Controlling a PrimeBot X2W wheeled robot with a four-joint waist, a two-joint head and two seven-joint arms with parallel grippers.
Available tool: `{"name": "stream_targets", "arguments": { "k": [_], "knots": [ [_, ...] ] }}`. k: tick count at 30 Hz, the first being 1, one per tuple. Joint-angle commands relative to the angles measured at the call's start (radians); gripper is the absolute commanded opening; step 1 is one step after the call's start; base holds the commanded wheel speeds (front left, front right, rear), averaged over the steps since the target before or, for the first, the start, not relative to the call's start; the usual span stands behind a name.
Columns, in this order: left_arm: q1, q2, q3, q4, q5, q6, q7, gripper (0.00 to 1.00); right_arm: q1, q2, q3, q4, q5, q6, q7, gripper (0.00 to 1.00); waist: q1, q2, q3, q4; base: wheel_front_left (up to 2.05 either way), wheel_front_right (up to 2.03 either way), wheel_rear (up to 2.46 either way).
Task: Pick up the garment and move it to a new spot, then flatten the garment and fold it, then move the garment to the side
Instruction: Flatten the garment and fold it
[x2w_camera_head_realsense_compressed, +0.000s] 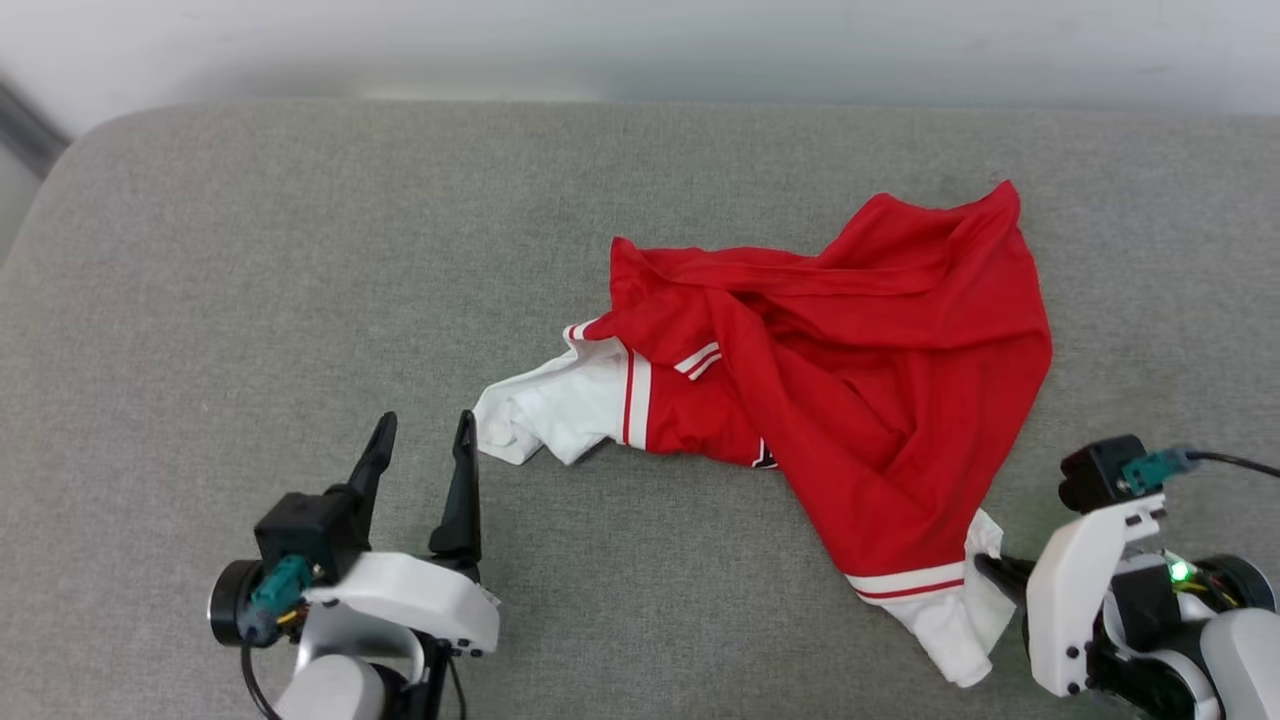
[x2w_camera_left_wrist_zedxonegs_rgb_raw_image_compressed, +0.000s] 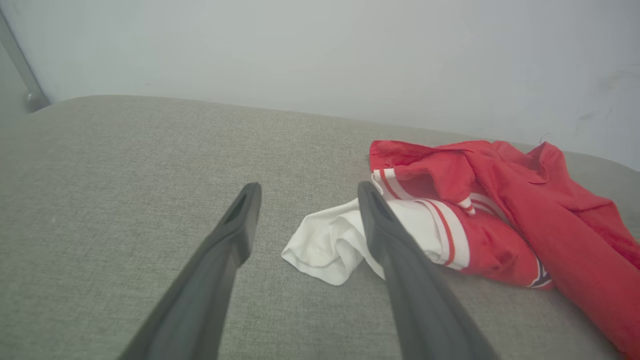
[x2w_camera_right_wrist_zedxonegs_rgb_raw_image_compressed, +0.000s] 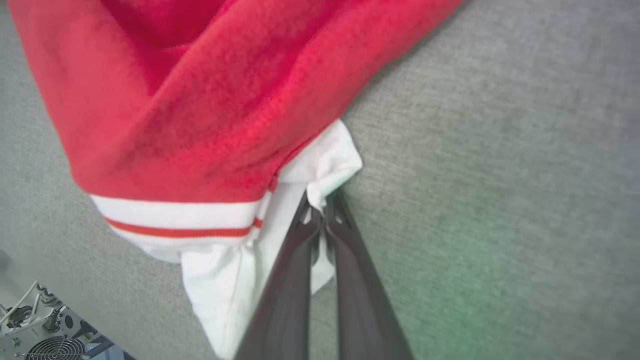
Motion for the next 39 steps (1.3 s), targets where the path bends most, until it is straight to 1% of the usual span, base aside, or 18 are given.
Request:
{"name": "stream_targets", "arguments": {
  "k": [1, 5, 9, 12, 17, 20, 23, 26, 30, 33, 34, 35, 36, 37, 38, 39],
  "knots": [
    [-0.02, 0.012, 0.0, 0.001, -0.01, -0.011, 0.015, 1.0, 0.039, -0.001, -0.012, 0.017, -0.008, -0.002, 0.005, 0.0, 0.0, 0.0, -0.016, -0.01, 0.0, 0.0, 0.0],
    [-0.068, 0.069, -0.007, 0.005, -0.042, -0.063, 0.136, 1.0, 0.066, 0.022, -0.089, -0.031, -0.024, -0.002, -0.011, 0.0, 0.0, 0.0, -0.036, -0.025, 0.0, 0.0, 0.0],
    [-0.133, 0.137, -0.016, 0.021, -0.084, -0.114, 0.312, 1.0, 0.092, 0.051, -0.147, -0.093, -0.041, -0.001, -0.007, 0.0, 0.0, 0.0, -0.036, -0.05, 0.0, 0.0, 0.0],
    [-0.175, 0.184, -0.015, 0.049, -0.124, -0.143, 0.444, 1.0, 0.11, 0.073, -0.172, -0.134, -0.055, -0.001, -0.001, 0.0, 0.0, 0.0, -0.03, -0.074, 0.0, 0.0, 0.0],
    [-0.216, 0.236, -0.024, 0.106, -0.196, -0.183, 0.636, 1.0, 0.124, 0.105, -0.187, -0.18, -0.073, -0.001, 0.0, 0.0, 0.0, 0.0, -0.016, -0.114, 0.0, 0.0, 0.0],
    [-0.236, 0.25, -0.031, 0.142, -0.218, -0.195, 0.698, 1.0, 0.128, 0.119, -0.19, -0.193, -0.075, -0.001, -0.002, 0.0, 0.0, 0.0, -0.004, -0.131, 0.0, 0.0, 0.0],
    [-0.261, 0.258, -0.034, 0.182, -0.224, -0.194, 0.735, 1.0, 0.129, 0.13, -0.191, -0.201, -0.076, -0.001, -0.007, 0.0, 0.0, 0.0, 0.014, -0.144, 0.0, 0.0, 0.0],
    [-0.288, 0.263, -0.043, 0.232, -0.232, -0.204, 0.773, 1.0, 0.126, 0.138, -0.189, -0.204, -0.074, -0.001, -0.013, 0.0, 0.0, 0.0, 0.031, -0.154, 0.0, 0.0, 0.0],
    [-0.315, 0.269, -0.085, 0.305, -0.226, -0.23, 0.849, 1.0, 0.122, 0.146, -0.192, -0.2, -0.071, -0.001, -0.019, 0.0, 0.0, 0.0, 0.048, -0.166, 0.0, 0.0, 0.0],
    [-0.311, 0.254, -0.127, 0.356, -0.236, -0.25, 0.919, 1.0, 0.12, 0.148, -0.197, -0.196, -0.068, -0.001, -0.024, 0.0, 0.0, 0.0, 0.054, -0.172, 0.0, 0.0, 0.0],
    [-0.308, 0.243, -0.14, 0.372, -0.243, -0.256, 0.939, 0.64, 0.121, 0.148, -0.2, -0.196, -0.069, -0.001, -0.026, 0.0, 0.0, 0.0, 0.054, -0.172, 0.0, 0.0, 0.0],
    [-0.303, 0.23, -0.15, 0.388, -0.255, -0.263, 0.96, 0.44, 0.122, 0.148, -0.203, -0.196, -0.069, -0.001, -0.029, 0.0, 0.0, 0.0, 0.055, -0.172, 0.0, 0.0, 0.0],
    [-0.302, 0.22, -0.162, 0.399, -0.259, -0.271, 0.97, 0.12, 0.122, 0.149, -0.205, -0.195, -0.068, -0.001, -0.031, 0.0, 0.0, 0.0, 0.055, -0.172, 0.0, 0.0, 0.0],
    [-0.302, 0.22, -0.162, 0.399, -0.259, -0.271, 0.97, 0.12, 0.122, 0.149, -0.205, -0.195, -0.068, -0.001, -0.031, 0.0, 0.0, 0.0, 0.055, -0.172, 0.0, 0.0, 0.0],
    [-0.302, 0.198, -0.175, 0.414, -0.269, -0.28, 0.973, 0.0, 0.119, 0.151, -0.21, -0.195, -0.066, -0.001, -0.034, 0.0, 0.0, 0.0, 0.051, -0.172, 0.0, 0.0, 0.0],
    [-0.306, 0.194, -0.177, 0.416, -0.265, -0.281, 0.956, 0.0, 0.117, 0.151, -0.212, -0.197, -0.066, -0.001, -0.036, 0.0, 0.0, 0.0, 0.048, -0.172, 0.0, 0.0, 0.0]
  ]
}}
